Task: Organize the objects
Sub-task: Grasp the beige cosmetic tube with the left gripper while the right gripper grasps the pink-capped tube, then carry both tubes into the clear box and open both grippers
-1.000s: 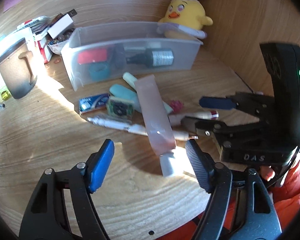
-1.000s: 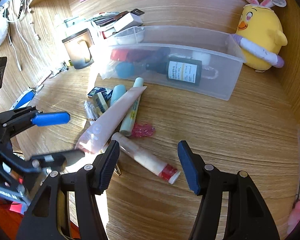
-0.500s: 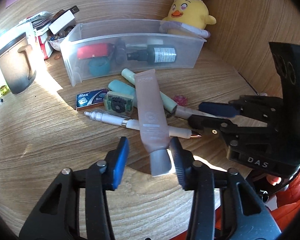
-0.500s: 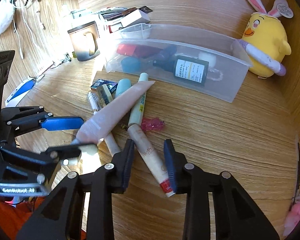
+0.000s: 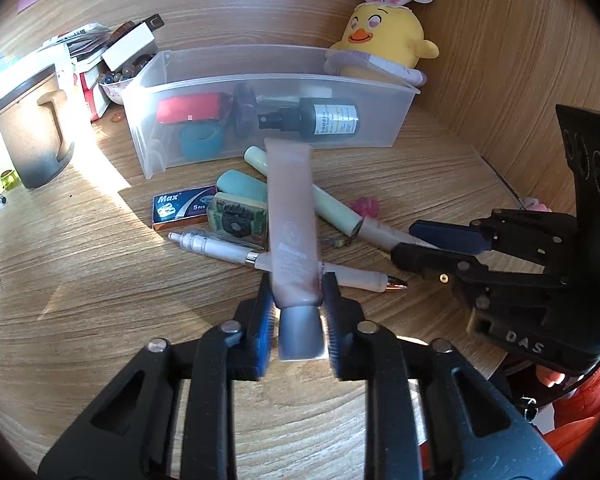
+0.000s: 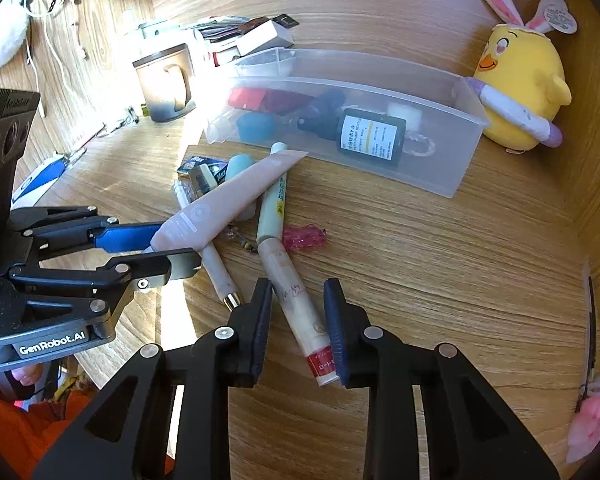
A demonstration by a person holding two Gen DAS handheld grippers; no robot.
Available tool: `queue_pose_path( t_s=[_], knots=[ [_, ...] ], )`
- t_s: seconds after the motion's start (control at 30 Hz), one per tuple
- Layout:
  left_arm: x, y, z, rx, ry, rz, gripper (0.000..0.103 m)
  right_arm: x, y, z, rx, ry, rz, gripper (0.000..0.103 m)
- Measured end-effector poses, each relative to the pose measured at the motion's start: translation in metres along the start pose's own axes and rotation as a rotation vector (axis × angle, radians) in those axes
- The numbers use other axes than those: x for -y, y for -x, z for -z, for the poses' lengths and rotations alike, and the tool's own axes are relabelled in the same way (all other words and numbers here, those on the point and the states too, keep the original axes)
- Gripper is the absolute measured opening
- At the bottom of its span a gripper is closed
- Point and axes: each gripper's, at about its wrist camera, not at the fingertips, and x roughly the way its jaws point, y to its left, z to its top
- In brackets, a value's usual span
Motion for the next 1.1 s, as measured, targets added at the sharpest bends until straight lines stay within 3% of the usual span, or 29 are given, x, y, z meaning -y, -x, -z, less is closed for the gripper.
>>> queue_pose_path(
  t_s=[0.07,0.57,1.1],
  knots=[
    [-0.001,0.005,0.0,0.016,-0.003,-0.004,0.021,0.001,0.0,0.0,0.002,-0.016,-0.004,0.014],
    [-0.007,0.042,-0.018,0.151,-0.007,-0.005,0.021,0.008,0.022,-0.013,0.096,-0.112,-0.018,0.014],
    [-0.022,0.043,-0.063,0.241,0.008,-0.039,0.021,0.021,0.042,-0.066,0.222,-0.116,0.028,0.014]
  ],
)
